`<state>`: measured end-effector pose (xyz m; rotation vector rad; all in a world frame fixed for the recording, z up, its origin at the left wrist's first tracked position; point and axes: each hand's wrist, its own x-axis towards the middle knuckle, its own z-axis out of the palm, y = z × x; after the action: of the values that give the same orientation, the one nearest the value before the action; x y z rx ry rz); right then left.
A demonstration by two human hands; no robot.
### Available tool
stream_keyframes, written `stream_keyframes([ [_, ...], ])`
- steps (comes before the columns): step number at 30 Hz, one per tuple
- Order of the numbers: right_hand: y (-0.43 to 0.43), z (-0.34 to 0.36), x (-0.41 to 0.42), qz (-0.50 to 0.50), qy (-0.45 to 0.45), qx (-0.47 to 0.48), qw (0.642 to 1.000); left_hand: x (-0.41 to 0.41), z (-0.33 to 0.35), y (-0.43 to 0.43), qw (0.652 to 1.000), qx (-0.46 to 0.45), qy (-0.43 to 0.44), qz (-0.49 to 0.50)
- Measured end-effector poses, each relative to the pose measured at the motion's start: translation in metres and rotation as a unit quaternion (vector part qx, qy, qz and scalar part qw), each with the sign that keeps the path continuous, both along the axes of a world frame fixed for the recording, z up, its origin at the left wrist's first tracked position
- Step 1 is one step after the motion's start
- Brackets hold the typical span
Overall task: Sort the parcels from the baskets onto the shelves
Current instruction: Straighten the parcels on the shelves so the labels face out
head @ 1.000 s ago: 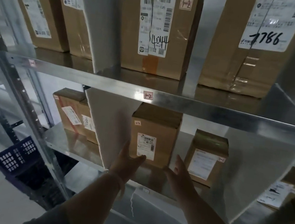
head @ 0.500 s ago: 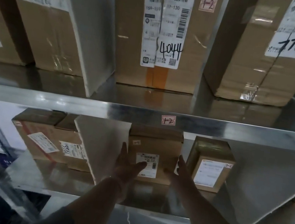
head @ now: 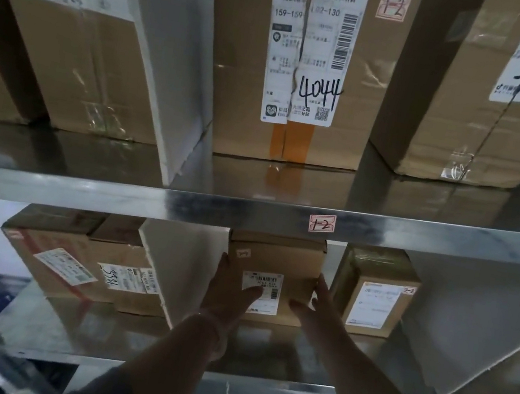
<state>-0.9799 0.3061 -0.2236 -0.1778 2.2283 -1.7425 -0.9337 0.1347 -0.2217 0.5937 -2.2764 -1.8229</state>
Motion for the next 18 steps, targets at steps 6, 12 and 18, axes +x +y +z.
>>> stream_keyframes([
  [6,-0.002,0.014,0.014,-0.014,-0.004,0.005,1.0,-0.004,-0.018,-0.011,0.999,-0.014,-0.042,-0.019],
  [12,-0.006,0.013,0.033,-0.044,-0.021,0.037,0.998,0.034,0.02,0.003,0.998,0.009,-0.04,-0.044],
  [18,0.001,-0.029,0.043,-0.047,-0.011,0.091,0.995,0.054,0.019,0.007,0.996,-0.063,0.002,-0.07],
])
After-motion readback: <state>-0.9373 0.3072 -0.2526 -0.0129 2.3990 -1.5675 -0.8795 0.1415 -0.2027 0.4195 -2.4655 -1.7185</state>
